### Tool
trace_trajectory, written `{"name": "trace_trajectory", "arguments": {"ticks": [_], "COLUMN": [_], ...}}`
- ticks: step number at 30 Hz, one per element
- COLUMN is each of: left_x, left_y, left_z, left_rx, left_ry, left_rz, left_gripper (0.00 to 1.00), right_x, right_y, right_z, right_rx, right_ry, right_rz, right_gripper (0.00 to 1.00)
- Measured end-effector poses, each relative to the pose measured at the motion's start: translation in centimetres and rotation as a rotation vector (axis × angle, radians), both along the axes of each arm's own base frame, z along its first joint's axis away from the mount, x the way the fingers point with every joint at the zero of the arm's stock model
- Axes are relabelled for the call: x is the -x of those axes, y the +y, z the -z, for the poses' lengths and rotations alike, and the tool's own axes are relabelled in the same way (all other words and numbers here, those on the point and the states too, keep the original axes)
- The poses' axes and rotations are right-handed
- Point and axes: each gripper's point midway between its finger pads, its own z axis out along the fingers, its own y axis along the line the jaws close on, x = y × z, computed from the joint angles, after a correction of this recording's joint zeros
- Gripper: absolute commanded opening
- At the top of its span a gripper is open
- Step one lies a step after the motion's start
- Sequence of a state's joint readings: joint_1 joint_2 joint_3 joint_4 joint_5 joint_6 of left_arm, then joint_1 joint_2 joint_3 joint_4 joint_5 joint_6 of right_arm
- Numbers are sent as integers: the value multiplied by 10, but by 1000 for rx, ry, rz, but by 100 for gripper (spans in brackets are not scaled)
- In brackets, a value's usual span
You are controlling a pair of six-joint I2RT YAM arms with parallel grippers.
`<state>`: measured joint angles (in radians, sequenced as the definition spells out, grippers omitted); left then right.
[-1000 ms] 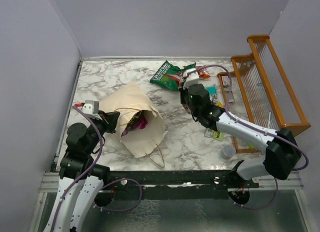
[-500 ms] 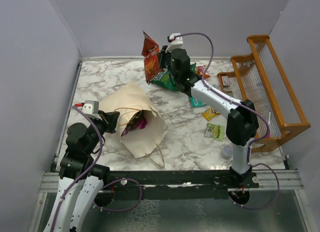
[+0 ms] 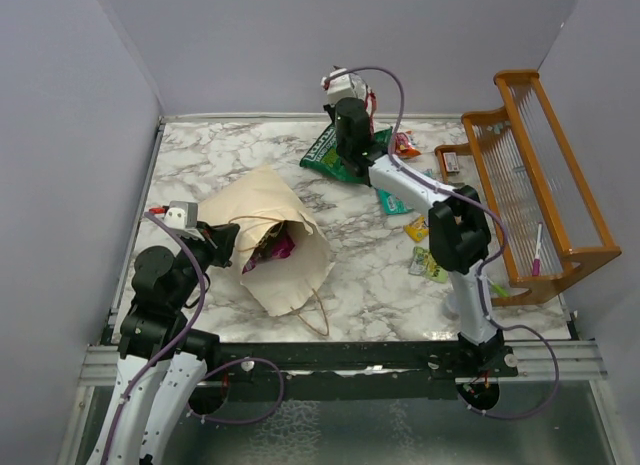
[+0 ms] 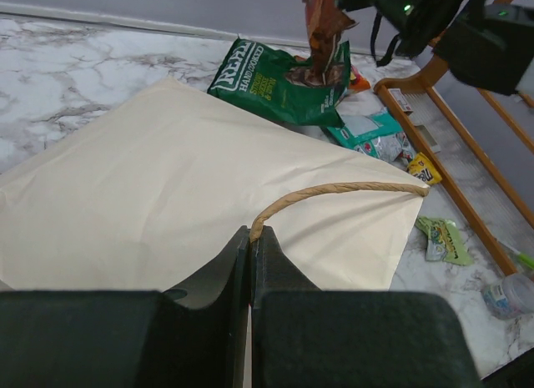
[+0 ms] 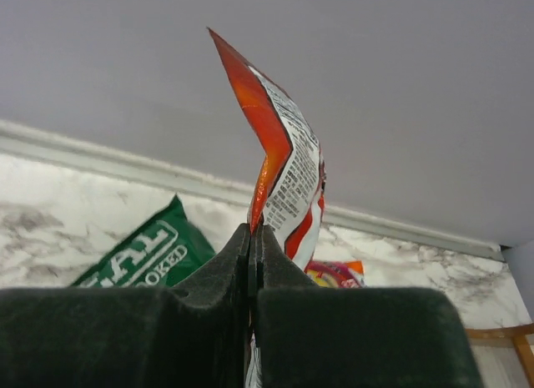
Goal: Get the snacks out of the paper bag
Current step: Place the snack at the center of the board, then take out the snack from the paper bag.
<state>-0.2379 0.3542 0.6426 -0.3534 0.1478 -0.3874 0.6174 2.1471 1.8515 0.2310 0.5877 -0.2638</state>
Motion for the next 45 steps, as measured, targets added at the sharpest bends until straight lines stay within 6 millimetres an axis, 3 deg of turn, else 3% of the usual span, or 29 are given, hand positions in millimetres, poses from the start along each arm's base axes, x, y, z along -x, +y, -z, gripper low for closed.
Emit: {"name": "trace_trajectory", "arguments": {"ticks": [3, 5, 8, 9, 11, 14, 16, 18, 23, 26, 28, 30, 31, 32, 35, 38, 39, 41, 45], "left_x": [0, 0, 0, 0, -1, -1, -1, -1, -1, -1, 0, 0, 1, 1, 2, 2, 2, 2, 2], "left_y": [0, 0, 0, 0, 0, 0, 0, 0, 0, 0, 0, 0, 0, 0, 0, 0, 0, 0, 0], "left_z": [0, 0, 0, 1, 1, 2, 2, 2, 2, 1, 0, -1, -1, -2, -3, -3, -3, -3, -3], "left_rx": [0, 0, 0, 0, -1, -2, -2, -2, -2, -1, 0, 1, 2, 2, 3, 4, 4, 4, 4], "left_ry": [0, 0, 1, 3, 7, 9, 9, 9, 8, 5, 1, -3, -5, -7, -12, -14, -13, -13, -13], "left_rz": [0, 0, 0, 0, 0, 0, 0, 0, 0, 0, 0, 0, 0, 0, 0, 0, 0, 0, 0], "left_gripper": [0, 0, 0, 0, 0, 0, 0, 0, 0, 0, 0, 0, 0, 0, 0, 0, 0, 0, 0], "right_x": [-9, -11, 0, 6, 16, 18, 22, 29, 61, 105, 132, 160, 174, 184, 228, 266, 276, 282, 279], "right_y": [8, 21, 36, 39, 41, 47, 47, 47, 42, 29, 21, 10, 3, -1, -24, -45, -50, -52, -46], "right_z": [53, 113, 181, 200, 218, 208, 199, 183, 115, 65, 49, 55, 69, 86, 164, 204, 204, 187, 123], "right_rx": [98, 165, 244, 266, 293, 269, 251, 221, 106, -28, -99, -155, -177, -184, -167, -155, -162, -192, -309], "right_ry": [55, 135, 242, 277, 311, 304, 305, 307, 288, 241, 213, 217, 242, 279, 467, 589, 603, 577, 463], "right_rz": [7, -13, -53, -67, -79, -95, -109, -131, -215, -305, -361, -399, -410, -414, -414, -413, -420, -434, -461], "right_gripper": [1, 1, 4, 6, 8, 22, 48, 62, 73, 75, 75, 76, 76, 76, 76, 77, 77, 77, 78]}}
